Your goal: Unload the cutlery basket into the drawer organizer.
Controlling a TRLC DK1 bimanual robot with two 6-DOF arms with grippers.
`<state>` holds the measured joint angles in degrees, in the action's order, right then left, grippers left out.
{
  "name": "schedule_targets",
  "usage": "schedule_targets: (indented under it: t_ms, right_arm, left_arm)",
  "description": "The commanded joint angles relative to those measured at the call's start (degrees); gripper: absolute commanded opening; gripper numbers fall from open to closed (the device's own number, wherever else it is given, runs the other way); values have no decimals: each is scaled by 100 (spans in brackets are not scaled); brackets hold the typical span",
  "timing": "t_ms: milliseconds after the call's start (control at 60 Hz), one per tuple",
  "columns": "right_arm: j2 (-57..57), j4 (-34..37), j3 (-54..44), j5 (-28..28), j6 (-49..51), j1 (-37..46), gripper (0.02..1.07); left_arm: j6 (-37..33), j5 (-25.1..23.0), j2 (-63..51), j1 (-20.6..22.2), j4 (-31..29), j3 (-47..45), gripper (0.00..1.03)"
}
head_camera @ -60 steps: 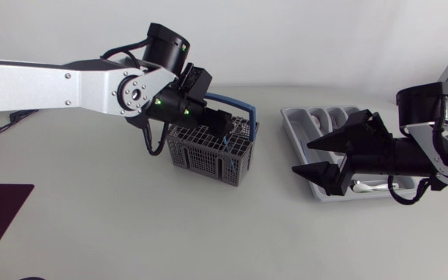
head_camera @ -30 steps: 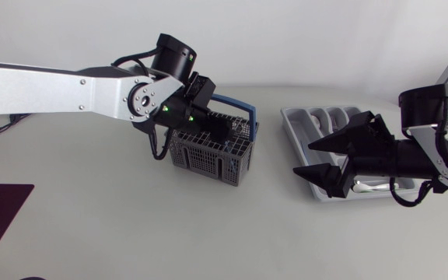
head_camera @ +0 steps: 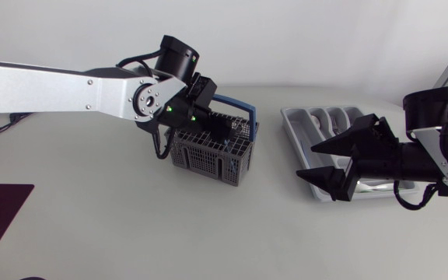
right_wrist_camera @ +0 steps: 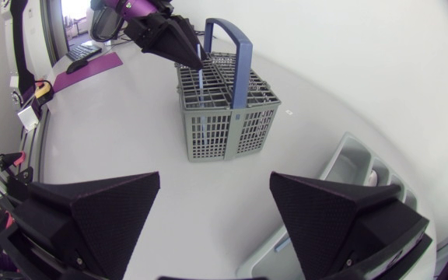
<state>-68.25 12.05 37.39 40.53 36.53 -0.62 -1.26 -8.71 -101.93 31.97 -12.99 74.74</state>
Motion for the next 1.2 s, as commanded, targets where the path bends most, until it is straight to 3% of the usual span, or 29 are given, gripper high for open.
schedule_targets:
  t_ms: [0, 100, 633, 1000, 1183]
  right_arm:
    - [84, 87, -135, 42, 117, 18, 103]
    - [110, 95, -144, 42, 117, 27, 103]
    - [110, 131, -118, 60, 135, 45, 103]
    - [40, 122, -74, 69, 135, 45, 103]
    - [13, 113, -74, 69, 143, 54, 103]
  left_arm:
    - [117, 36, -169, 20, 43, 199, 72]
    - [117, 62, -169, 11, 43, 208, 72]
    - [143, 89, -169, 11, 34, 208, 38]
    - [152, 89, -169, 47, 16, 190, 30]
    - [170, 89, -169, 47, 16, 190, 16]
